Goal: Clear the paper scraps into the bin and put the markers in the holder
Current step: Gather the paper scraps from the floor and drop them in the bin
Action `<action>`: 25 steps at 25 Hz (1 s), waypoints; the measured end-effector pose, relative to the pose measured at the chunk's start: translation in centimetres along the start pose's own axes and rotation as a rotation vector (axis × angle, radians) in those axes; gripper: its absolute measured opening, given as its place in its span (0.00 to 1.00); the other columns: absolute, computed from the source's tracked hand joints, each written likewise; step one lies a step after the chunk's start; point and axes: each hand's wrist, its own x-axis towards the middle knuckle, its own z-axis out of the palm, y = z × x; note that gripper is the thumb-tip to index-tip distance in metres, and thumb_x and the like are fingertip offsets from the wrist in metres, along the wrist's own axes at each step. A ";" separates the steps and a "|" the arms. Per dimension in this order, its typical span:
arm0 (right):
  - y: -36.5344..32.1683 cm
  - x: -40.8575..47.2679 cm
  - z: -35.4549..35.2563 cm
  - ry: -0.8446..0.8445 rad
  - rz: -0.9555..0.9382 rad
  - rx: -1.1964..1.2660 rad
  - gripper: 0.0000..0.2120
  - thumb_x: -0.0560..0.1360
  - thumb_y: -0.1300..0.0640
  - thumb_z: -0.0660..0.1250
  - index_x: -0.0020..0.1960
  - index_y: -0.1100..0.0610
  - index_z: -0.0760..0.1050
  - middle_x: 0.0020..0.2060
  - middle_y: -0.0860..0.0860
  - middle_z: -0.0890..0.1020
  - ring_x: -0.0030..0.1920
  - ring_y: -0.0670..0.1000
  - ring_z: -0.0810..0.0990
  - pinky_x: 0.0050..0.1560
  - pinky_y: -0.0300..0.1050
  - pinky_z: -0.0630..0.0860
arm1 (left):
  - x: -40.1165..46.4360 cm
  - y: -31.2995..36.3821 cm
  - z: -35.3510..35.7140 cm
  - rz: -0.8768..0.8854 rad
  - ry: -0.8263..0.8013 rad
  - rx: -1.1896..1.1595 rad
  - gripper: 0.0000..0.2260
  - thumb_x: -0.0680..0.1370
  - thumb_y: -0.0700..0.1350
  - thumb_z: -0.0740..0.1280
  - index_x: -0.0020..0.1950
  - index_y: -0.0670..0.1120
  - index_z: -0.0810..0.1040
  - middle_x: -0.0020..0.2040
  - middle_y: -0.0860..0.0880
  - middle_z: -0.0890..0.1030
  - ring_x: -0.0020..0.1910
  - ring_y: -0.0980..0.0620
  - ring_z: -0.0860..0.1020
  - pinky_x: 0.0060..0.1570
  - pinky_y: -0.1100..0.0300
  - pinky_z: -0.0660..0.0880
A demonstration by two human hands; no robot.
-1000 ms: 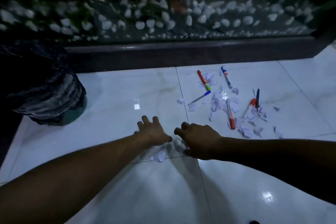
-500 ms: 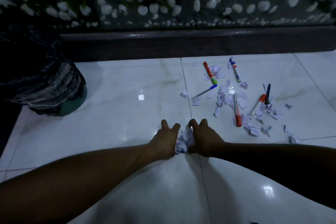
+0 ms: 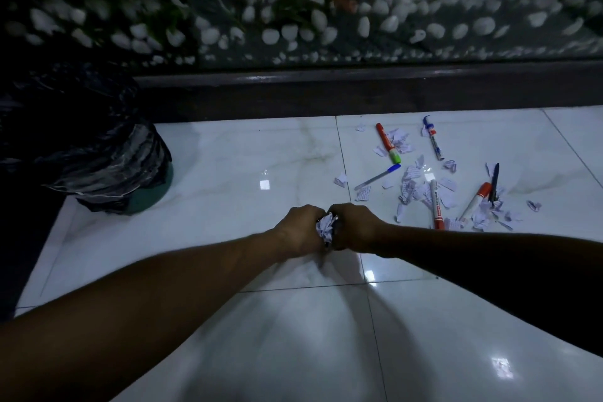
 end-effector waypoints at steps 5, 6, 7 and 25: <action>-8.1 1.6 -5.6 0.048 -0.116 0.026 0.14 0.69 0.65 0.75 0.53 0.60 0.79 0.45 0.54 0.81 0.41 0.50 0.80 0.30 0.34 0.74 | -0.7 -1.0 -8.5 0.021 0.212 -0.112 0.08 0.70 0.41 0.77 0.47 0.44 0.81 0.49 0.43 0.85 0.45 0.52 0.77 0.42 0.61 0.71; -10.6 2.3 -6.8 0.075 -0.155 0.042 0.13 0.69 0.65 0.76 0.52 0.61 0.80 0.45 0.55 0.82 0.39 0.49 0.81 0.31 0.34 0.77 | -1.2 -1.4 -10.9 0.028 0.288 -0.149 0.09 0.70 0.41 0.78 0.46 0.45 0.81 0.48 0.43 0.85 0.44 0.53 0.77 0.42 0.61 0.71; -13.3 2.9 -7.9 0.104 -0.205 0.052 0.11 0.70 0.65 0.75 0.52 0.63 0.81 0.44 0.57 0.84 0.39 0.50 0.81 0.34 0.38 0.80 | -1.9 -1.7 -13.3 0.039 0.367 -0.182 0.09 0.70 0.42 0.78 0.47 0.45 0.82 0.48 0.44 0.85 0.44 0.54 0.76 0.42 0.61 0.71; -39.8 11.2 0.7 -0.029 -0.372 0.508 0.27 0.72 0.70 0.70 0.68 0.57 0.70 0.58 0.60 0.77 0.51 0.58 0.79 0.42 0.48 0.77 | -13.7 -21.2 -30.5 -0.361 0.859 -0.516 0.21 0.66 0.35 0.78 0.57 0.40 0.80 0.51 0.35 0.83 0.43 0.44 0.80 0.47 0.48 0.80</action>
